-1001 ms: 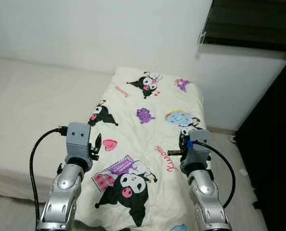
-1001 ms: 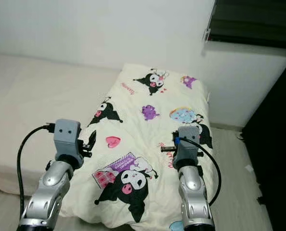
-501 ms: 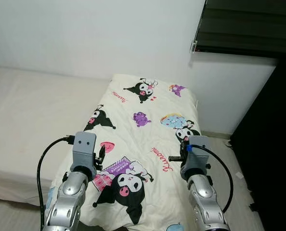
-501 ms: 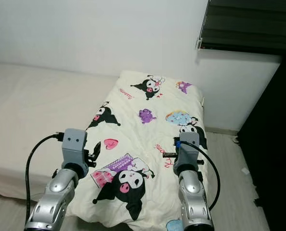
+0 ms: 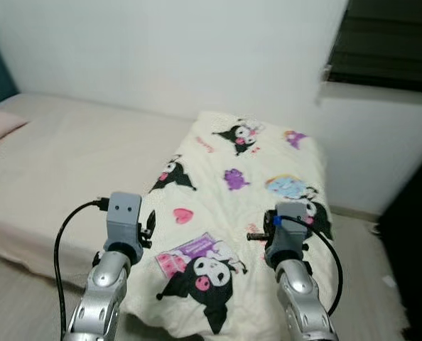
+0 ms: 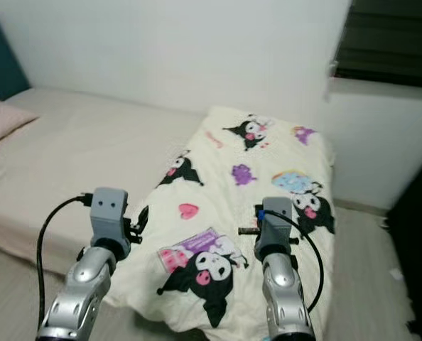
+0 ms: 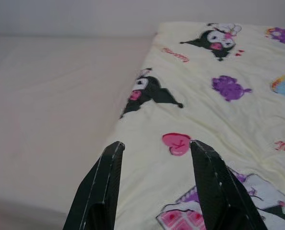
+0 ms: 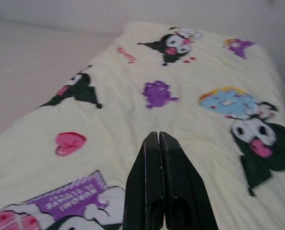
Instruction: Clean up the room
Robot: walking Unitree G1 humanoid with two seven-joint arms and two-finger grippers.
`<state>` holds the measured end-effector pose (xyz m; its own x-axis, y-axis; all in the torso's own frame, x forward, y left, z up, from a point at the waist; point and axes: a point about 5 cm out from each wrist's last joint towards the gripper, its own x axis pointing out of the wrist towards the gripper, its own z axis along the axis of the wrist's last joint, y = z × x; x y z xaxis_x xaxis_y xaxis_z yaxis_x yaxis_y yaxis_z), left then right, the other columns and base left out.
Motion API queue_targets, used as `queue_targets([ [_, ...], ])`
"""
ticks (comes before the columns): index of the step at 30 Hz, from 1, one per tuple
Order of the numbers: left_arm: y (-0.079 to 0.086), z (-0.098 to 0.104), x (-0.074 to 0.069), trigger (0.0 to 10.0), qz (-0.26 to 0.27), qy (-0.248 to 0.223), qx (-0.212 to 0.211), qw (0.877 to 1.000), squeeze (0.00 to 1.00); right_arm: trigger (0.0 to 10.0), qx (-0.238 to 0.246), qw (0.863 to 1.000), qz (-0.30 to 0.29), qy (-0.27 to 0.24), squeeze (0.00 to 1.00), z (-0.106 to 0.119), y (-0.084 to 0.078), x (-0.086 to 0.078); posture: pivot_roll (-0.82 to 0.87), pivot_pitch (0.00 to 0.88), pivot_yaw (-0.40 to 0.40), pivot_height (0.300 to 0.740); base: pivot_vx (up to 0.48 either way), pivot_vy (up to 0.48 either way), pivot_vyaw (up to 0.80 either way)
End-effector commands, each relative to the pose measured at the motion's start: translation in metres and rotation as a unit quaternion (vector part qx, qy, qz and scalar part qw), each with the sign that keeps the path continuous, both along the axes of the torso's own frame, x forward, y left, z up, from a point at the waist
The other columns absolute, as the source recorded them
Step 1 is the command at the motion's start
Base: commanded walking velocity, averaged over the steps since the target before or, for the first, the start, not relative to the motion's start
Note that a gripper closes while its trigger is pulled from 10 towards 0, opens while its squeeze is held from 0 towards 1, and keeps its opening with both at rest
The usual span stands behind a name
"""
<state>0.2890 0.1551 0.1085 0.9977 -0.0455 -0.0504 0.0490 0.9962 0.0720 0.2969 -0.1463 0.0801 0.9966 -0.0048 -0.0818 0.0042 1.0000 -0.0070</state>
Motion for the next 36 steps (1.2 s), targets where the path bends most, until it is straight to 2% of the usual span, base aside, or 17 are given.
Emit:
queue_targets([
  [1, 0.002, -0.004, -0.002, 10.0, 0.006, 0.008, 0.006, 1.000, 0.00, 10.0, 0.004, 1.000, 0.012, 0.007, 0.00, -0.003, 0.006, 0.001, 0.04, 0.030, -0.057, 0.740, 0.000, 0.000, 0.80],
  [31, 0.010, -0.006, -0.009, 10.0, 0.031, 0.016, -0.008, 0.999, 0.00, 10.0, 0.003, 0.999, 0.049, 0.004, 0.00, 0.001, 0.019, 0.011, 0.07, 0.031, -0.085, 0.740, 0.000, 0.000, 0.80],
  [36, 0.007, -0.019, -0.009, 10.0, 0.032, 0.060, -0.006, 0.998, 0.00, 10.0, 0.005, 0.999, 0.046, 0.005, 0.00, 0.000, 0.018, 0.013, 0.06, 0.028, -0.083, 0.740, 0.000, 0.000, 0.80],
])
